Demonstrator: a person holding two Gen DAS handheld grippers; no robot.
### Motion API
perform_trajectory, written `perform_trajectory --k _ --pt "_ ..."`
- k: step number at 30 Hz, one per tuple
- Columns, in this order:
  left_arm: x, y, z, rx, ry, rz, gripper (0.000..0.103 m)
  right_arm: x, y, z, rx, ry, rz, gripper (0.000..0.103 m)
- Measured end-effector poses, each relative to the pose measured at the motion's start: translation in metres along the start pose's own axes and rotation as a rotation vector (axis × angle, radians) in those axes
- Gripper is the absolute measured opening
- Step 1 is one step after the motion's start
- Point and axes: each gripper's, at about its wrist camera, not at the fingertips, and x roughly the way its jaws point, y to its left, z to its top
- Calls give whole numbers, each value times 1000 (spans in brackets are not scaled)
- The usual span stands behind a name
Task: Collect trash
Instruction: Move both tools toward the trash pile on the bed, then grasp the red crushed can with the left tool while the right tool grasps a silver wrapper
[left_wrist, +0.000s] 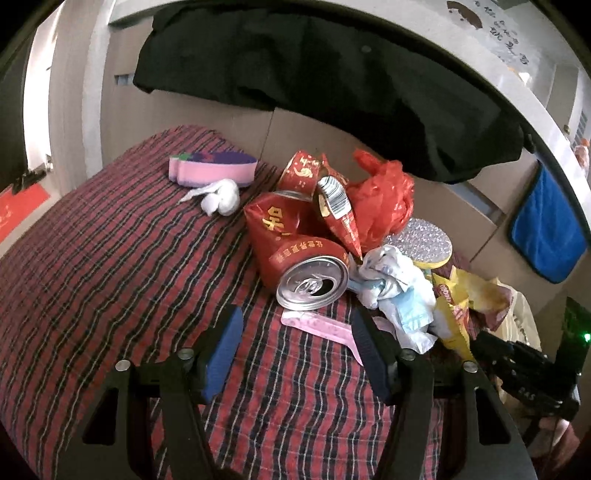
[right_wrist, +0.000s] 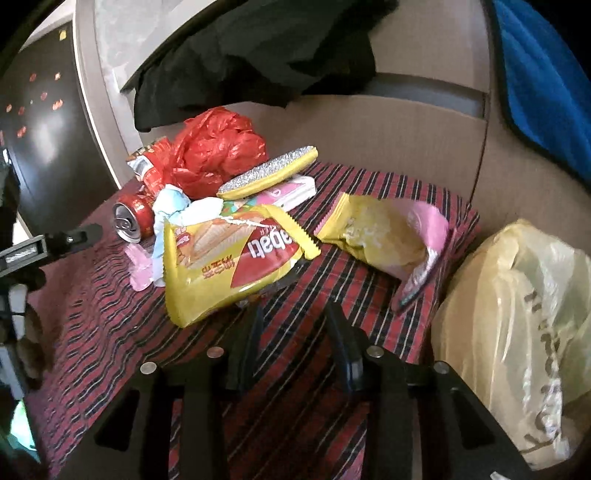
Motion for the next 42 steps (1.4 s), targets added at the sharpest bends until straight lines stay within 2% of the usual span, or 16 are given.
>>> perform_trajectory --k 7,12,16,20,23,25,26,28,32,35,38,42 --pt "5 -10 17 -11 -5 -44 56 -2 4 -4 -16 -9 -4 34" --pt "17 9 44 -126 -1 -59 56 -10 9 -3 -39 -27 -1 34" --pt "45 36 65 -218 80 -37 54 -10 12 -6 -51 -22 -1 34" --pt "71 41 78 -216 134 -21 48 -14 14 -5 -59 -44 -21 34" --pt "88 42 84 -268 181 -88 48 -25 18 2 -67 -67 -27 34" --pt "92 40 88 -296 209 -143 40 -33 23 7 -88 -83 -40 34" --pt "91 37 89 -285 212 -145 38 -39 27 11 -112 -96 -52 34" --pt "80 28 90 -227 185 -150 27 -48 29 20 -154 -117 -83 34" --pt "37 9 87 -88 85 -118 26 -49 14 45 -186 -129 -163 34" --pt "12 4 83 -22 44 -92 26 -35 -4 61 -197 -105 -185 34" --pt "-4 -1 75 38 47 -64 26 -13 -23 75 -182 -50 -155 34" --pt "-15 -4 60 99 80 -51 26 25 -43 79 -128 81 -71 34"
